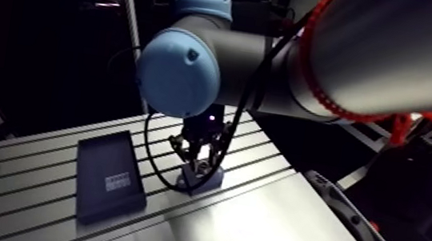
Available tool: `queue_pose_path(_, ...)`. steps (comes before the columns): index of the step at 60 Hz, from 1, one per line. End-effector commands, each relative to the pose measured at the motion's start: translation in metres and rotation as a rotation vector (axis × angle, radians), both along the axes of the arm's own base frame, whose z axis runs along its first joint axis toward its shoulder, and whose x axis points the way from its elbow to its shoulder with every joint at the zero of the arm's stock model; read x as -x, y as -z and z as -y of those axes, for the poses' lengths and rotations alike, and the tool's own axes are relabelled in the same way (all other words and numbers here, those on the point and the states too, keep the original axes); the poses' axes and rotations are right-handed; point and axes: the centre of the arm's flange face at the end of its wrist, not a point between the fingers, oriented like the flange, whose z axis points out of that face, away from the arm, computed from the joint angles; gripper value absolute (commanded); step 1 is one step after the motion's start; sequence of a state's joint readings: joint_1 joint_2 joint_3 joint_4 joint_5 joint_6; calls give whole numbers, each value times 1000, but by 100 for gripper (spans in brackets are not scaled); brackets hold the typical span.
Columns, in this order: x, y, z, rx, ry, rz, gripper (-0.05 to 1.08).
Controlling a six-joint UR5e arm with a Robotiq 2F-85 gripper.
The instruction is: Pick up the bearing and press it into the housing until flush.
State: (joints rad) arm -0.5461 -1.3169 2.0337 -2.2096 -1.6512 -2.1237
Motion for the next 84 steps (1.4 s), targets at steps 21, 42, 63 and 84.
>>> queue_pose_path(21, 3, 14, -2, 7, 1, 12, 70)
queue_pose_path(42, 6, 14, -4, 6, 1, 10, 70)
queue_pose_path(63, 8, 17, -4, 5, 1, 14, 70)
queue_pose_path(84, 7, 17, -4, 6, 1, 15, 70)
